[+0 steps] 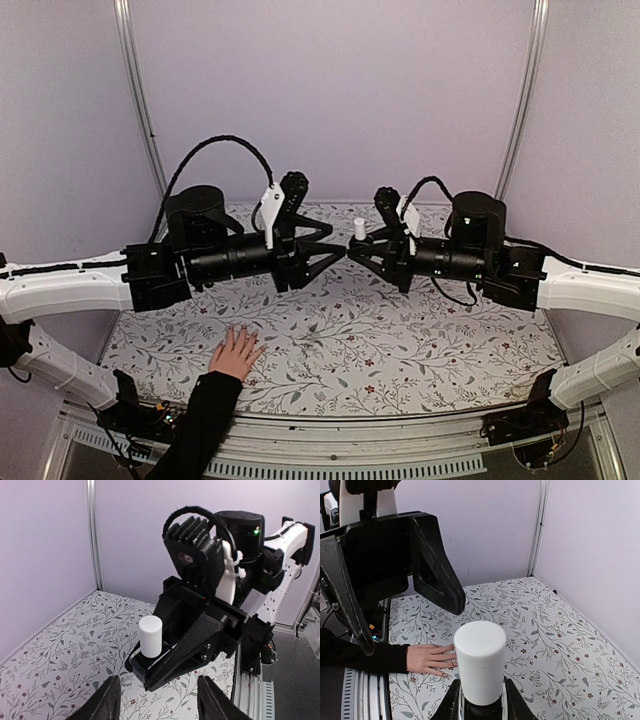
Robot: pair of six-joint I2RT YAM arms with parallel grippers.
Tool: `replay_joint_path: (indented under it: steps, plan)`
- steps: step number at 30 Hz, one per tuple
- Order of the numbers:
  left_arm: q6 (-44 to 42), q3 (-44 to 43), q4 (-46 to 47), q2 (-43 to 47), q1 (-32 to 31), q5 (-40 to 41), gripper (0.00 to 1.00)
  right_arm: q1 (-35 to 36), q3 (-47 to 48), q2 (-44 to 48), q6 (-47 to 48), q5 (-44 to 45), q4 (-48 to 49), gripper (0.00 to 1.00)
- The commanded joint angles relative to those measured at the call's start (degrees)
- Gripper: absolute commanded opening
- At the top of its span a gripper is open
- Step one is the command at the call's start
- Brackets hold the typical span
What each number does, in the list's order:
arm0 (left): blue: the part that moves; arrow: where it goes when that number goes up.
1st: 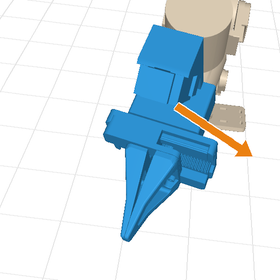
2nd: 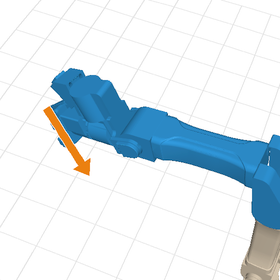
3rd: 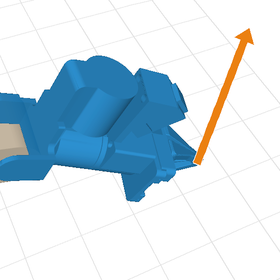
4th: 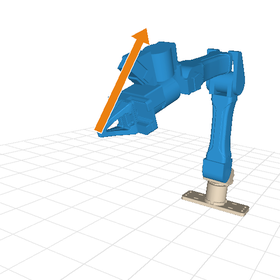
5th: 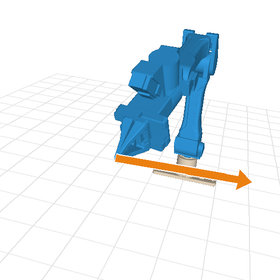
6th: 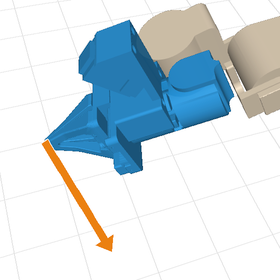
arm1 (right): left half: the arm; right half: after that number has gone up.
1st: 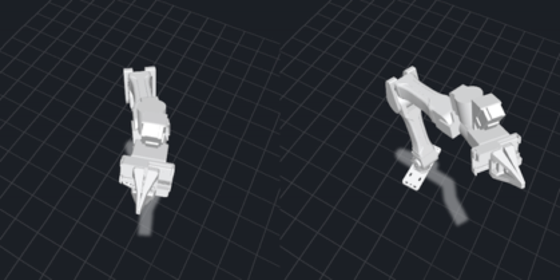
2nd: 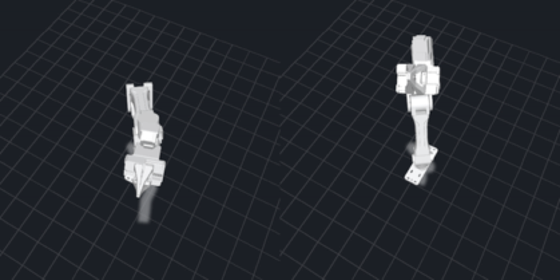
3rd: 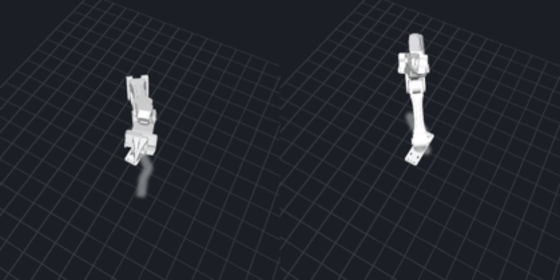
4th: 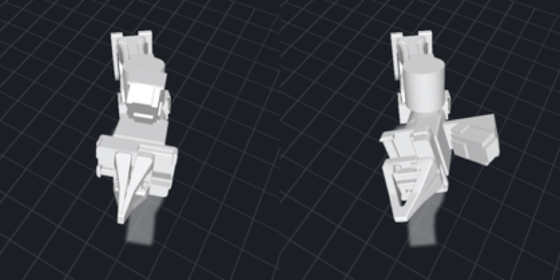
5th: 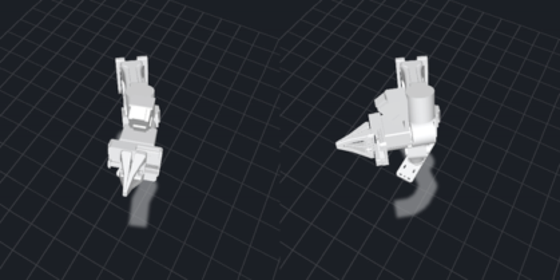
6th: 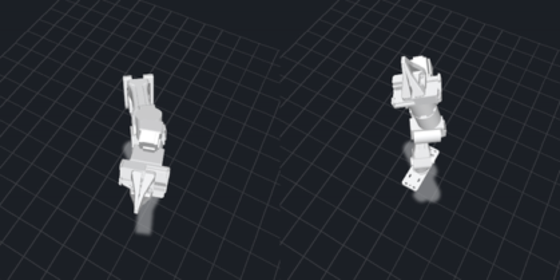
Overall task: Paint the nails
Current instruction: Unscrew the nail polish bottle.
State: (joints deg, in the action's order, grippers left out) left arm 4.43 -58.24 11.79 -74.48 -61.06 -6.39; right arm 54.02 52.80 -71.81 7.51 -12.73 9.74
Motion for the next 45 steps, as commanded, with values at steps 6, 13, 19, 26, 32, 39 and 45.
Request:
replay_joint_path:
  steps: [6,13,19,26,32,39,45]
  plan:
    - [-12.1,3.0,-3.3,6.0,2.1,-23.9,0.53,-0.7,-0.6,1.9,2.1,-28.8,-0.2,0.00]
    - [-13.3,-0.9,-6.0,2.6,1.9,-31.2,0.47,-0.7,3.7,-2.1,4.7,-42.5,-5.7,0.00]
    - [-13.5,-3.3,-5.6,0.0,1.4,-33.1,0.43,0.4,6.1,-4.4,6.6,-45.2,-9.4,0.00]
    - [-14.2,-4.6,-5.5,-1.7,0.7,-37.4,0.36,1.1,7.0,-6.4,7.4,-45.9,-10.9,0.00]
    - [-14.7,-4.6,-6.5,-2.2,0.6,-36.7,0.23,1.1,6.9,-6.2,7.4,-45.4,-10.6,0.00]
    - [-12.6,-4.0,-5.0,-2.2,0.3,-30.7,0.09,0.8,6.1,-4.9,5.8,-39.1,-7.5,0.00]
    - [-8.7,-3.0,-1.9,-2.6,-0.1,-21.8,0.00,0.1,4.3,-2.7,2.3,-25.8,-3.6,0.00]
